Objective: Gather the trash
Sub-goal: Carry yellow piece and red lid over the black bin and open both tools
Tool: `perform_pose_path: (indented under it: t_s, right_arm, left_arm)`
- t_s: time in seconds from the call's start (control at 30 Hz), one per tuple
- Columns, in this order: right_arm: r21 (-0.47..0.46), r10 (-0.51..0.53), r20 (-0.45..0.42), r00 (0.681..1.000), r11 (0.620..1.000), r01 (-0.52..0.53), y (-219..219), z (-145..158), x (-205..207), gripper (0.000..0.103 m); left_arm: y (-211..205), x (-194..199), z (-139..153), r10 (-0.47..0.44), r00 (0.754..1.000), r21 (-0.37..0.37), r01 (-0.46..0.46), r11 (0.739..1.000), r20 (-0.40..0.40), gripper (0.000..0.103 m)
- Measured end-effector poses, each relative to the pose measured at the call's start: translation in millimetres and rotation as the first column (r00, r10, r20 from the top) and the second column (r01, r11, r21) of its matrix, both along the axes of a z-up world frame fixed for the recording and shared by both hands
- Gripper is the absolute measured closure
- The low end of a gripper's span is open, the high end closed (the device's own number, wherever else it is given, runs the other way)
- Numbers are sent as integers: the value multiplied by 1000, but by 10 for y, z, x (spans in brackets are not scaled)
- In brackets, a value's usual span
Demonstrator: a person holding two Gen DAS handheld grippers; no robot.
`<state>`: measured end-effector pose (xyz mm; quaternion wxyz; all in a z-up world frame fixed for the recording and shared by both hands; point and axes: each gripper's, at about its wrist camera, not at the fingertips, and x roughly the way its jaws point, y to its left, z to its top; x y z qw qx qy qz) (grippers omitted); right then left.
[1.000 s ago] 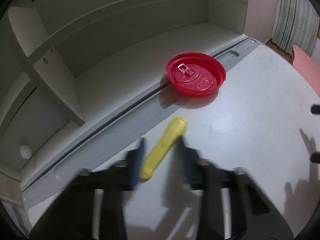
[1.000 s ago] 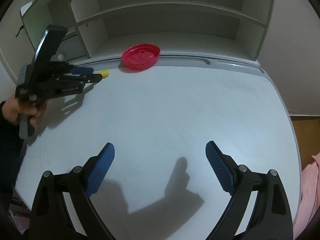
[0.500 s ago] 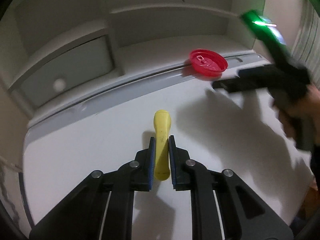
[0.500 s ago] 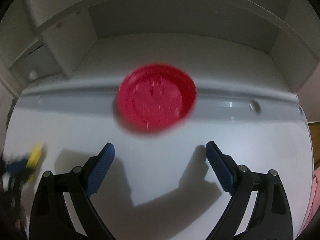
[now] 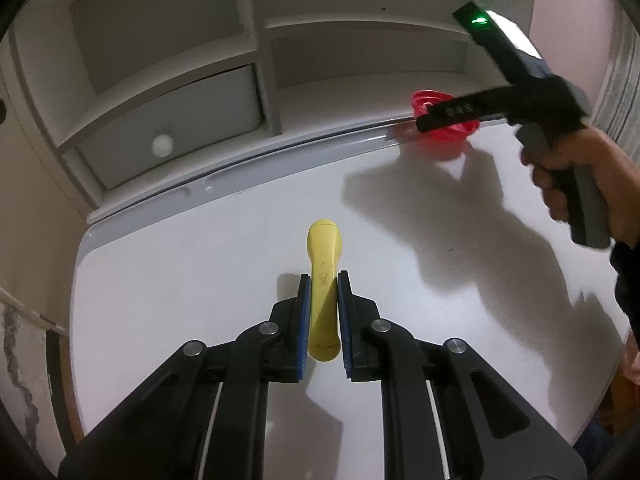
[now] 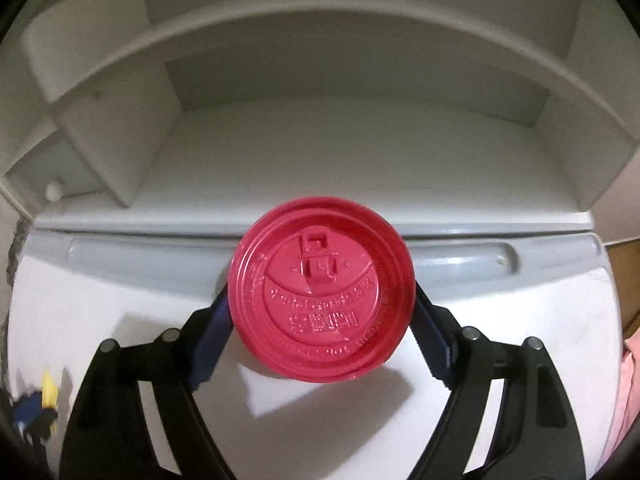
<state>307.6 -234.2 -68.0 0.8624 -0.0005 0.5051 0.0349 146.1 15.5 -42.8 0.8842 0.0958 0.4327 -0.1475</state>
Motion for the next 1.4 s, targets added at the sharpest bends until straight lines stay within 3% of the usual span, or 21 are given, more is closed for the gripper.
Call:
perform_pose_path:
  t_s: [0.13, 0.3, 0.53, 0.6, 0.8, 0.97, 1.13, 1.27, 1.4]
  right_arm:
    - [10, -5, 30, 1000, 1000, 5, -294, 159, -473, 24]
    - [-4, -62, 65, 996, 998, 62, -961, 342, -1294, 24]
    - [-20, -224, 95, 970, 974, 226, -2015, 463, -2468, 24]
    - [-20, -284, 95, 954, 958, 287, -2368, 463, -2837, 24]
    - [-25, -448, 98, 889, 892, 452, -3234, 412, -3775, 23]
    - [-7, -573, 79, 816, 818, 575, -3891, 292, -4491, 23]
    - [13, -661, 51, 749, 750, 661, -4283, 73, -5050, 23]
    - [32, -712, 17, 702, 702, 712, -4532, -176, -5389, 23]
    - [61, -748, -38, 662, 660, 749, -4683, -537, -5532, 23]
  left_arm:
    - [-436, -25, 28, -58, 998, -2, 58, 998, 9, 91]
    - [-1128, -160, 72, -160, 987, -17, 160, 987, 18, 91]
    - [-2496, -596, 86, -354, 935, -35, 355, 934, 19, 91]
    - [-2850, -756, 91, -408, 913, -41, 409, 912, 20, 91]
    - [-3939, -1394, 64, -578, 816, -56, 578, 814, 20, 91]
    - [-4701, -1887, 16, -694, 720, -58, 693, 718, 15, 91]
    - [-5282, -2337, -122, -778, 628, -58, 777, 627, -4, 91]
    - [-5578, -2539, -374, -816, 578, -43, 815, 578, -25, 91]
    - [-5807, -2628, -679, -834, 549, -52, 833, 551, -54, 91]
